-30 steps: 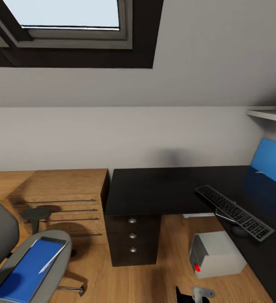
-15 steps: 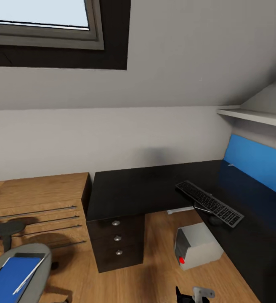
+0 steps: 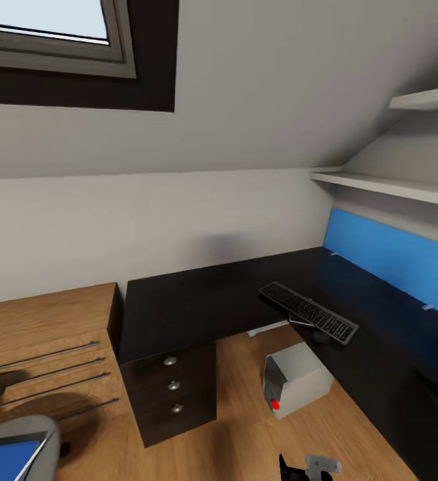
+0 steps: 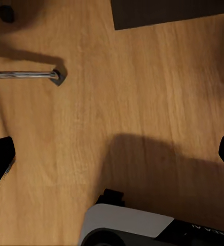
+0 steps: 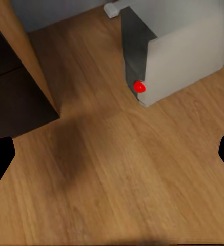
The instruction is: In the bedroom, organize the workspace by keeping the computer under the desk, ensuring the monitor is on the desk, placing the keyboard on the desk next to the monitor, placing the mouse on the desk next to the keyboard, moving the folder from the swivel chair onto the desk next to the mouse, stacking the notebook on top of the folder with the pen on top of the notebook, and positioning the swivel chair next to the desk.
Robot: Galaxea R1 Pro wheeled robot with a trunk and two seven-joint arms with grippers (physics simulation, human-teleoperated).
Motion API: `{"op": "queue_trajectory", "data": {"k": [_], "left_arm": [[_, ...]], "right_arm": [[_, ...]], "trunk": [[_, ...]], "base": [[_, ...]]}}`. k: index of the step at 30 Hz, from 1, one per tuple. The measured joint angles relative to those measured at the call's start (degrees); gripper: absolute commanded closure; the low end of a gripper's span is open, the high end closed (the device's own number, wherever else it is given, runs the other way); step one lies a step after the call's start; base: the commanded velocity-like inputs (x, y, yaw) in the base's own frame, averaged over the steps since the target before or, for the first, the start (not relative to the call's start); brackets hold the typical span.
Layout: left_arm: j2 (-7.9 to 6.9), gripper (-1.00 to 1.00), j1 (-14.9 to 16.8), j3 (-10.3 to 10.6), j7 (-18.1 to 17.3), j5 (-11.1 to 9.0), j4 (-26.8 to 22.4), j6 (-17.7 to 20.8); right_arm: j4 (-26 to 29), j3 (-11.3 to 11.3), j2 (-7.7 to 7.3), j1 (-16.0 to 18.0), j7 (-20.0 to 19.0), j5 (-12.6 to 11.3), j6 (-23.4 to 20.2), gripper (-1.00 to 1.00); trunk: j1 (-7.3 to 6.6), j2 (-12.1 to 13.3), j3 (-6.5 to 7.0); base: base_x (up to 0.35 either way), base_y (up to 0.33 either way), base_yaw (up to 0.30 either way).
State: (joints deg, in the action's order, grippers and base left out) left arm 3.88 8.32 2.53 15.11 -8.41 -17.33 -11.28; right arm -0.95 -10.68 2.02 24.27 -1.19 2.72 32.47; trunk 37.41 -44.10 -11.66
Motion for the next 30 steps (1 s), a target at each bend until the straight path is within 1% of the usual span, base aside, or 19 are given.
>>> {"op": "queue_trajectory", "data": {"k": [6,30], "left_arm": [[0.0,-1.0,0.0,0.0,-0.02,0.0,0.01,0.0],[0.0,-1.0,0.0,0.0,-0.06,0.0,0.14,0.0]], "right_arm": [[0.0,0.0,0.0,0.0,0.0,0.0,0.01,-1.0],[0.0,0.0,0.0,0.0,0.0,-0.02,0.01,-1.0]], "trunk": [[0.0,0.0,0.12],[0.0,0.0,0.38]], "base": [[0.0,0.07,-0.297],[0.0,0.003,-0.289]]}}
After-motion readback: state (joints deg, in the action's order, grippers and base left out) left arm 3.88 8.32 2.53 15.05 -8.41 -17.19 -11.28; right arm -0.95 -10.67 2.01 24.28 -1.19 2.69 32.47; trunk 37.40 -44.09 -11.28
